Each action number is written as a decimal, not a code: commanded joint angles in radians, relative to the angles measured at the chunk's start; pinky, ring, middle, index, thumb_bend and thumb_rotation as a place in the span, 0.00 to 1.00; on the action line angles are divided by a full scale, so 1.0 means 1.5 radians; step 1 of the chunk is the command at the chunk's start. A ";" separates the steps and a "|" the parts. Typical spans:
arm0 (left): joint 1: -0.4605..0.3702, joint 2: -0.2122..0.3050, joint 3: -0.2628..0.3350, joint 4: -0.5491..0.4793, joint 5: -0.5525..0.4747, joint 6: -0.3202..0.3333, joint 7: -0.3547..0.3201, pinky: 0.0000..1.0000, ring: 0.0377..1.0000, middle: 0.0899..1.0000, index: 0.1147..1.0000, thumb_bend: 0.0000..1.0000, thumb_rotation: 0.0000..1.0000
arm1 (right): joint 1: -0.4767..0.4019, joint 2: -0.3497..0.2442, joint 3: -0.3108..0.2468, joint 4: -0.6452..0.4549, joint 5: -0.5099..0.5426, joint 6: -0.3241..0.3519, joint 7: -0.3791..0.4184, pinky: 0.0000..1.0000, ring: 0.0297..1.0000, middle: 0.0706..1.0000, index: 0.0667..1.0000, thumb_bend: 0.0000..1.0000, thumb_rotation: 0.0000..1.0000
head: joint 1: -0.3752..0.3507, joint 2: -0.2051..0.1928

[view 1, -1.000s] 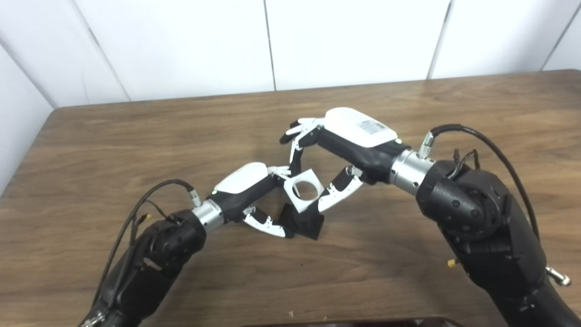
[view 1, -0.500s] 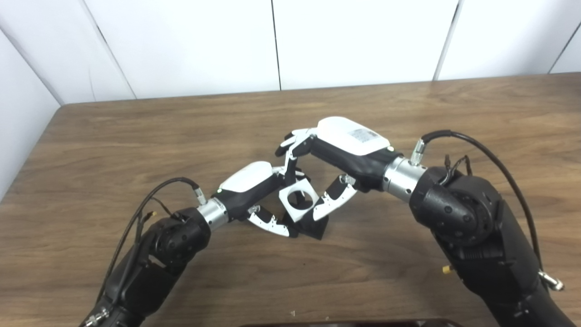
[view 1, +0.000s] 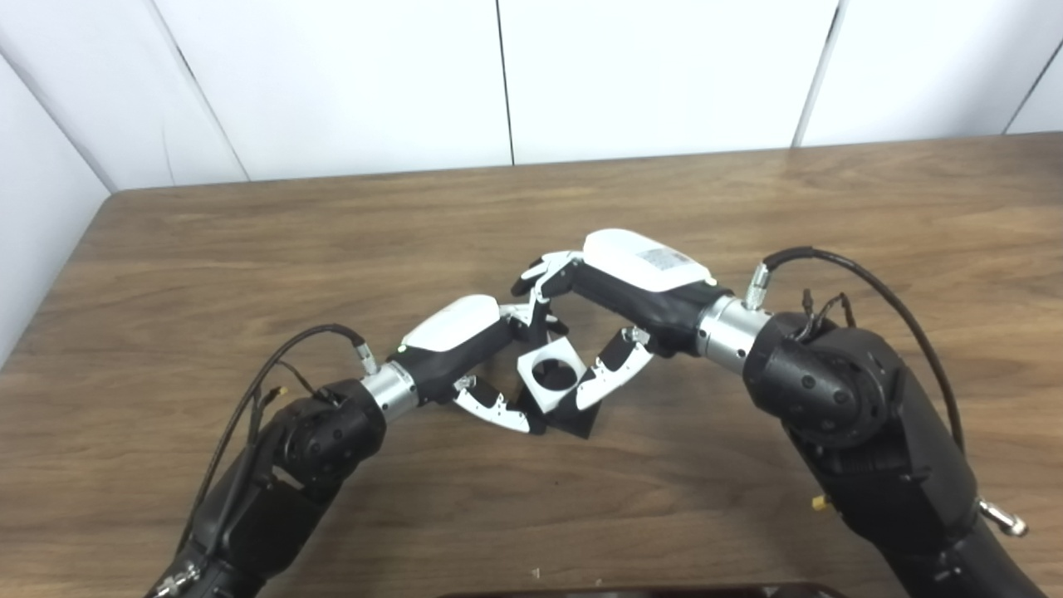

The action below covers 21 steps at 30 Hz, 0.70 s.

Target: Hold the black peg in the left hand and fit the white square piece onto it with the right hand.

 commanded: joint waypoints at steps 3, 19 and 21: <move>0.012 0.001 -0.023 0.014 0.042 0.022 -0.028 0.93 0.93 0.85 0.42 0.52 0.08 | -0.019 -0.001 -0.009 0.005 0.010 -0.025 -0.029 0.89 0.90 0.81 0.44 0.52 0.14 | 0.001 0.000; 0.017 0.002 -0.026 -0.004 0.042 0.043 -0.034 0.95 0.93 0.86 0.42 0.52 0.08 | -0.006 -0.014 -0.008 0.016 0.029 -0.027 -0.043 0.87 0.88 0.80 0.44 0.52 0.14 | 0.007 0.009; 0.017 0.002 -0.027 -0.004 0.042 0.041 -0.033 0.94 0.93 0.86 0.42 0.52 0.08 | -0.005 -0.017 -0.009 0.016 0.032 -0.025 -0.041 0.88 0.88 0.80 0.44 0.52 0.14 | 0.007 0.012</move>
